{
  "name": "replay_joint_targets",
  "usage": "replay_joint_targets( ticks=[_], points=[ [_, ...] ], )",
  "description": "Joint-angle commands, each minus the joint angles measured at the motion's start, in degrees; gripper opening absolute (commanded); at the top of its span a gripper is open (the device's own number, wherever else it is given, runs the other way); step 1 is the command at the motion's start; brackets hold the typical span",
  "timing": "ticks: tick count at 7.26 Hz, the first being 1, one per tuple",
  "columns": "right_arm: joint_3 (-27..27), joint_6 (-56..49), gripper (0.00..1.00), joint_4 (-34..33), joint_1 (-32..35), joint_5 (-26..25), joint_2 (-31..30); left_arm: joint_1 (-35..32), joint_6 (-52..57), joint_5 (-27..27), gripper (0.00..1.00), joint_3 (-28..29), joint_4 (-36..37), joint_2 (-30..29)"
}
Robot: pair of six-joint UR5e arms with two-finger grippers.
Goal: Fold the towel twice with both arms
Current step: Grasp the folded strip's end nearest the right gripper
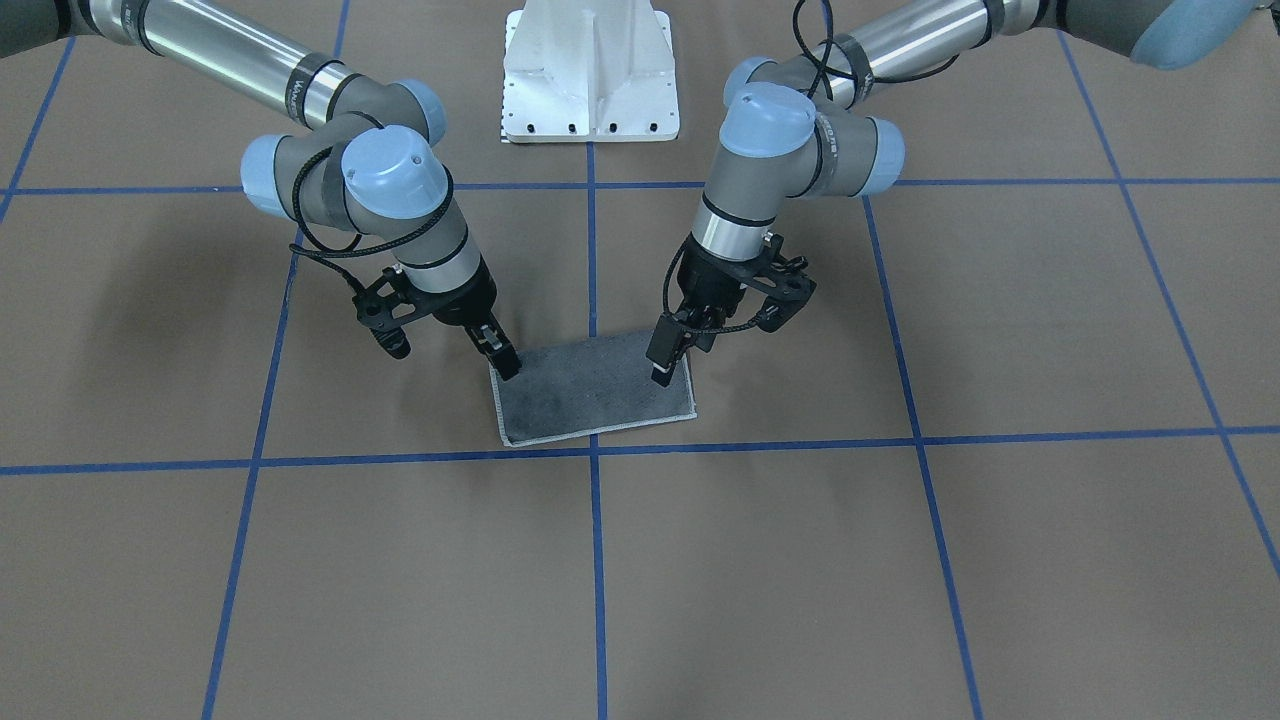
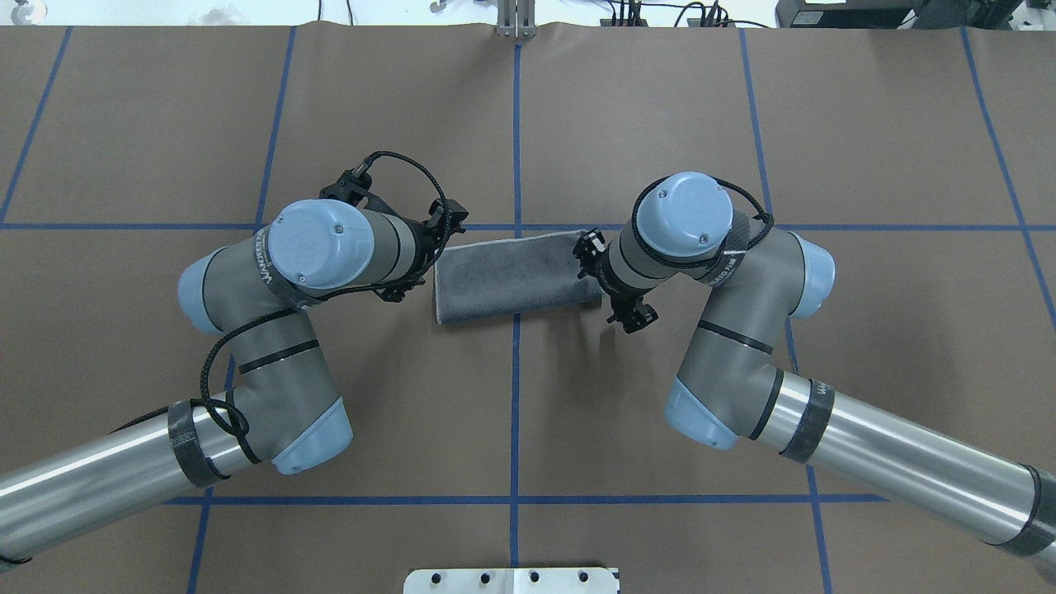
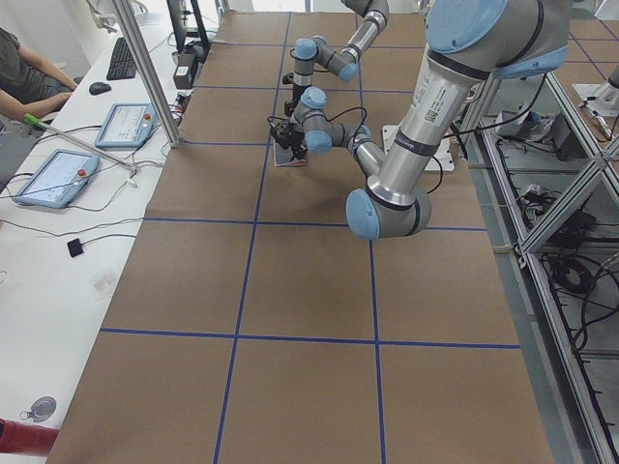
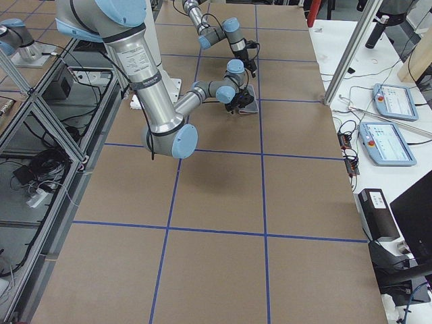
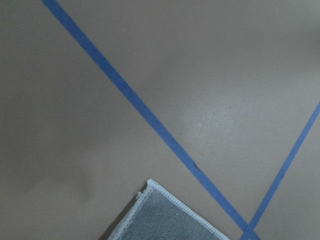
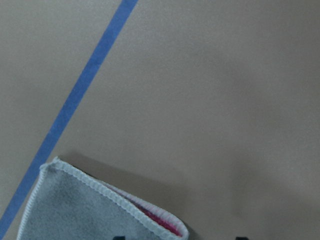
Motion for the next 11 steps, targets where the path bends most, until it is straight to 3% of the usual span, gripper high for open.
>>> replay_joint_targets(
  ticks=[1,2,3,4,6,11],
  points=[
    [-0.20,0.22,0.64,0.00,0.05,-0.06,-0.03,0.22,-0.02,0.00,0.99,-0.19,0.12,0.03],
    [-0.64,0.13,0.64,0.00,-0.03,-0.06,0.15,0.22,-0.02,-0.09,0.99,-0.28,0.20,0.03],
    [-0.73,0.22,0.57,0.00,-0.03,-0.06,0.32,0.22,-0.02,0.00,0.99,-0.37,0.29,-0.06],
    [-0.82,0.31,0.42,0.00,-0.03,0.02,0.33,0.22,-0.02,0.00,0.99,-0.46,0.29,0.03],
    [-0.82,3.98,0.00,0.00,-0.03,0.02,0.50,0.22,-0.02,0.00,0.99,-0.46,0.38,0.03],
    [1.10,4.61,0.00,3.87,-1.08,0.38,-0.38,0.22,-0.02,-0.09,0.99,-1.60,0.56,0.11]
  ],
)
